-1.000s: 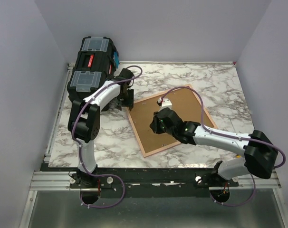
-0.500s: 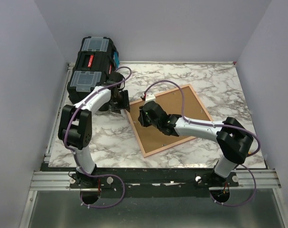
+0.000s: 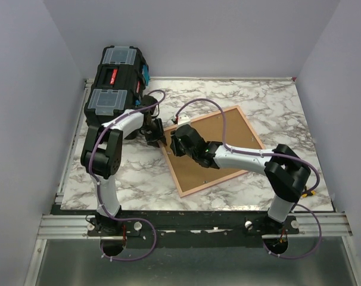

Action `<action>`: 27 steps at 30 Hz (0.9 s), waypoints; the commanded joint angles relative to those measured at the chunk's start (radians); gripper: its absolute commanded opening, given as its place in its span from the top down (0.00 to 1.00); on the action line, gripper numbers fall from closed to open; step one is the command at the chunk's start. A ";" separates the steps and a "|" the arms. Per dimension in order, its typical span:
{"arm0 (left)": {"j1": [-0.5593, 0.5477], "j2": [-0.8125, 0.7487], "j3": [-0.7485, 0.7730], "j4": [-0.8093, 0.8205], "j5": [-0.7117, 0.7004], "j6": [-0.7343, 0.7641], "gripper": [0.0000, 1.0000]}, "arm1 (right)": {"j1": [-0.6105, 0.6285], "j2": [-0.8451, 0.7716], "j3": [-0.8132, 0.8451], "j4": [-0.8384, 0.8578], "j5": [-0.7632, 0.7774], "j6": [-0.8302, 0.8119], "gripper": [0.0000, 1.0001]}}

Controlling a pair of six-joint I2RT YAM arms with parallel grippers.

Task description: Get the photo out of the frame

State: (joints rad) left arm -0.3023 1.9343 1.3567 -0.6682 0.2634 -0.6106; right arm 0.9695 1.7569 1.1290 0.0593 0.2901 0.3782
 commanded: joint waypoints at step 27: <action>0.000 0.049 0.065 -0.037 -0.032 0.002 0.88 | 0.026 0.119 0.062 0.009 0.070 -0.021 0.99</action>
State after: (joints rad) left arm -0.3023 1.9732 1.3952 -0.7025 0.2470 -0.6300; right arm 0.9886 1.8339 1.1667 0.0620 0.3069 0.3641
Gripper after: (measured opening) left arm 0.226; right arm 0.227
